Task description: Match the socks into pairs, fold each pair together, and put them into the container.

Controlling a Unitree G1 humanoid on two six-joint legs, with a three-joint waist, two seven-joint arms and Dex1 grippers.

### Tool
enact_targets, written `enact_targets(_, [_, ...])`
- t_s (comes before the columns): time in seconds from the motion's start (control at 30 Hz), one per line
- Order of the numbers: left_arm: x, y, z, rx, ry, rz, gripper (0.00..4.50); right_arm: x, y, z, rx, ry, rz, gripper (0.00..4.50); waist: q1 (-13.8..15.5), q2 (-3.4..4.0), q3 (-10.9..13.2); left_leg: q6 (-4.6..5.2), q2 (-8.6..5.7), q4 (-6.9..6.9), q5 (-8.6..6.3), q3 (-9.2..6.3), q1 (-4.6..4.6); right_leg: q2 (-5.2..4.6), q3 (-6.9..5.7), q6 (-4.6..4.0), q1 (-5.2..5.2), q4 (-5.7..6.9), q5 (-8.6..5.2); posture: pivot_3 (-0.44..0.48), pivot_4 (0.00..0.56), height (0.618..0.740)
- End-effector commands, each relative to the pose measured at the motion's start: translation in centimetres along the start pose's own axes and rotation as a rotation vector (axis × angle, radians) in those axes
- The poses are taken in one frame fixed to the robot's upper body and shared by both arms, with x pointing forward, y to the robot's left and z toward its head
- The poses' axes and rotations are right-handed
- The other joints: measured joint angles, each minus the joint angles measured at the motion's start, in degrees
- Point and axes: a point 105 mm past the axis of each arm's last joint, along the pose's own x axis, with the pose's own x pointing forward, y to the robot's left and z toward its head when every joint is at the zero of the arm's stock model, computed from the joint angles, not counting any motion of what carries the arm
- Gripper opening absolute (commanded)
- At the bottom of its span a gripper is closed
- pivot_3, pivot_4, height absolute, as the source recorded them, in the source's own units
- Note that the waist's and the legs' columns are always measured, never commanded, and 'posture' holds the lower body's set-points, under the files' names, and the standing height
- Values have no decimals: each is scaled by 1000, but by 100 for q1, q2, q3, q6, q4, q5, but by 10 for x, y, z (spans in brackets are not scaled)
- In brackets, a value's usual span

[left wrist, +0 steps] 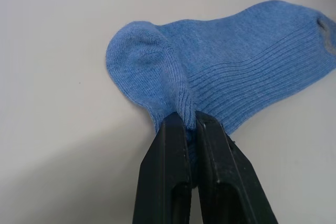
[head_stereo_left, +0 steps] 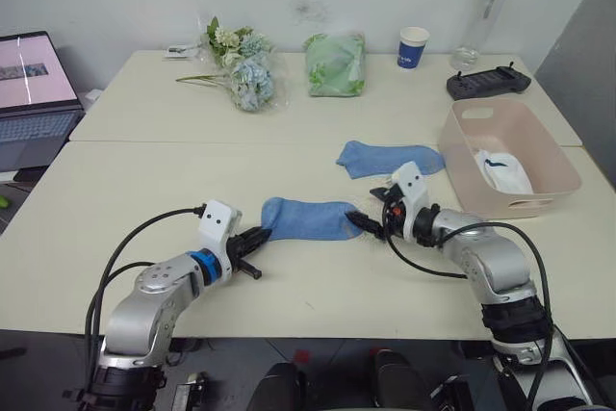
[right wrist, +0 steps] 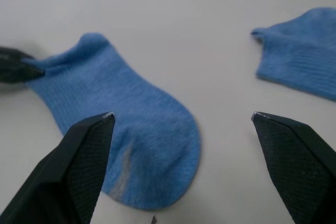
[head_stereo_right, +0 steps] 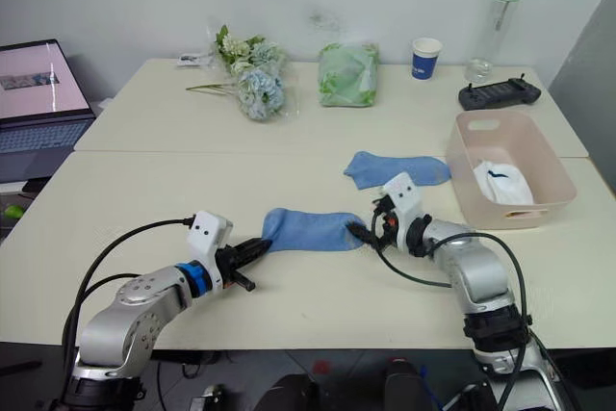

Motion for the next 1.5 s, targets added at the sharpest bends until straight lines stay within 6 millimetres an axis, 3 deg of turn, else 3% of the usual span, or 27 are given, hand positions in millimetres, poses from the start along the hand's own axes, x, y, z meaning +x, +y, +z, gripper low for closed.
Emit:
enact_targets(0.03, [-2, 0, 11, 27, -38, 18, 58, 2, 13, -2, -116, 56, 88, 4500, 1, 0, 0, 0, 0, -1, 0, -1, 0, 1, -2, 0, -1, 2, 0, 0, 150, 740])
enact_targets(0.1, [-1, 0, 11, 25, -40, 21, 58, 2, 16, -6, -130, 78, 102, 4500, 5, 0, 0, 0, 0, -1, 0, -1, 0, 1, -3, 0, 0, 3, 0, 0, 150, 740])
enact_targets(0.2, [-1, -3, 9, 36, -33, 14, 0, 3, 11, -9, -184, 93, 75, 3875, 0, 0, 0, 0, 1, -1, 0, -1, 0, 1, -2, 0, -1, 4, 0, 0, 150, 740])
enact_targets(0.53, [0, -11, 3, 45, -23, -7, 0, -7, 8, -12, -230, 80, 65, 370, 8, 0, 0, -1, 1, 0, 0, -2, 0, 1, -3, 0, 0, 2, 0, 0, 150, 740])
enact_targets(0.57, [0, -14, 2, 47, -22, -12, 0, -9, 6, -12, -238, 78, 54, 54, 8, 0, 0, -1, 1, 0, 0, -2, 0, 0, -2, 0, 1, 2, 0, 0, 150, 740])
enact_targets(0.6, [0, -18, 3, 41, -32, -20, 0, -14, 6, -13, -236, 84, 58, 19, 12, 0, 0, -1, 1, 0, 0, -1, 0, 0, -2, 0, 1, 1, 0, 0, 150, 740])
enact_targets(0.83, [-6, -41, 4, 31, -45, -63, 0, -53, 15, -18, -240, 124, 60, 19, 48, -2, 0, -1, 3, -1, -2, -2, -6, -4, -2, 0, 2, -7, 0, 0, 150, 740])
enact_targets(0.93, [-8, -59, -6, 14, -20, -104, 0, -70, 24, -28, -236, 179, 83, 19, 29, -1, 0, 0, 4, -2, -3, 0, -1, 1, -2, 0, 4, -2, 0, 0, 150, 740])
enact_targets(1.07, [-5, -63, -19, 30, 16, -98, 0, -72, 35, -40, -206, 229, 121, 19, 32, 0, -1, 3, 3, -4, -4, -1, 0, 2, -5, 0, 8, -4, -1, 0, 150, 740])
enact_targets(1.17, [-6, -61, -18, 35, 12, -88, 0, -70, 36, -35, -192, 204, 113, 19, 34, 1, -1, 5, 2, -3, -5, 1, 5, 2, -5, 0, 13, -5, -1, 0, 150, 740])
enact_targets(1.2, [-7, -59, -18, 41, 12, -80, 289, -71, 37, -35, -197, 207, 121, 508, 37, 1, -1, 5, 2, -3, -5, 0, 5, 2, -6, 0, 14, -6, -1, 0, 150, 740])
enact_targets(1.33, [-16, -47, -14, 52, 7, -54, 1444, -81, 27, -29, -259, 208, 87, 1708, 42, 0, -1, 5, 1, -2, -5, 0, 3, 2, -6, 0, 14, -8, -1, 0, 150, 740])
enact_targets(1.5, [-33, -37, 10, 74, -73, -51, 2944, -90, 17, 9, -161, 29, 64, 3427, 30, -2, 1, 5, 6, -4, -5, 1, 3, 5, -5, 0, 11, -5, -1, 0, 150, 740])
